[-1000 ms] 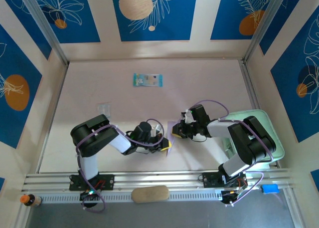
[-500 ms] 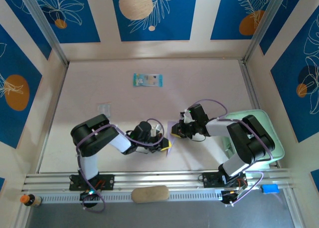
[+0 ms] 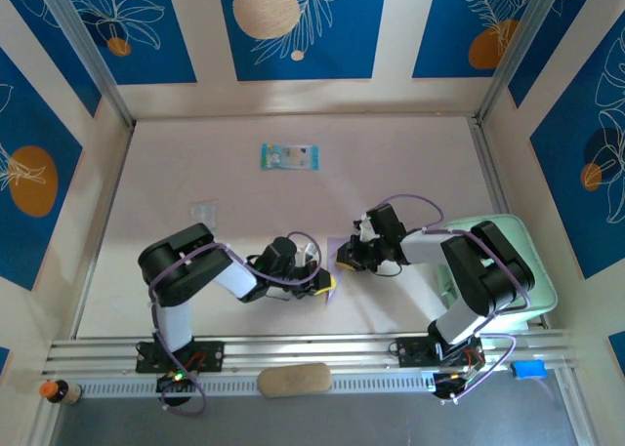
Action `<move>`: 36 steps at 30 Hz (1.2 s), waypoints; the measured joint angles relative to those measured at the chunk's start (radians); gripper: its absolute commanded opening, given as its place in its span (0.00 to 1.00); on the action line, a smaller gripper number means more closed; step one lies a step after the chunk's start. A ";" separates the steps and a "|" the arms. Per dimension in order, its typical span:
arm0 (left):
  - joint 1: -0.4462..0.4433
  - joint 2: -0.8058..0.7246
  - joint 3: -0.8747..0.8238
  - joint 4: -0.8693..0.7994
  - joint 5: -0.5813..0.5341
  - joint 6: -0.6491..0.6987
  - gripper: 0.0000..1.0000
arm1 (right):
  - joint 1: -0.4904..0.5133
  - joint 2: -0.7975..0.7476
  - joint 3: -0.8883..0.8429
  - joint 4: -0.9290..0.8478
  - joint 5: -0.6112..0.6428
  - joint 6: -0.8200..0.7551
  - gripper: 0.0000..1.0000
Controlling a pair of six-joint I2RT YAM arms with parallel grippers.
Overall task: Fold a paper plane with a square sheet of paper (pick it up from the middle)
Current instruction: Perform the fifth fold on the wing at the bottom-center of the table.
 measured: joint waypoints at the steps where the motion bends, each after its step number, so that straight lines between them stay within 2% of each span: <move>1: 0.000 -0.003 0.002 -0.007 0.000 0.004 0.13 | 0.000 0.001 0.001 -0.001 0.000 0.001 0.13; 5: 0.000 -0.039 0.023 -0.095 -0.002 0.041 0.21 | 0.000 0.007 0.008 -0.004 -0.001 0.004 0.13; 8: 0.000 -0.063 0.050 -0.191 -0.002 0.086 0.21 | 0.000 0.008 0.013 -0.009 0.003 0.007 0.13; 15: 0.000 -0.073 0.117 -0.382 -0.001 0.188 0.07 | 0.000 0.010 0.014 -0.011 0.002 0.007 0.13; 18: 0.000 -0.086 0.125 -0.432 -0.016 0.214 0.06 | 0.000 0.012 0.014 -0.011 0.001 0.007 0.13; 23: 0.000 -0.114 0.128 -0.483 -0.028 0.245 0.19 | 0.005 0.015 0.018 -0.013 0.001 0.008 0.12; 26: 0.000 -0.132 0.128 -0.518 -0.031 0.264 0.20 | 0.005 0.015 0.019 -0.013 0.002 0.007 0.12; 34: 0.000 -0.139 0.134 -0.577 -0.043 0.299 0.05 | 0.005 0.019 0.021 -0.012 0.000 0.011 0.12; 36: 0.000 -0.139 0.136 -0.585 -0.046 0.303 0.05 | 0.005 0.021 0.024 -0.012 -0.002 0.011 0.12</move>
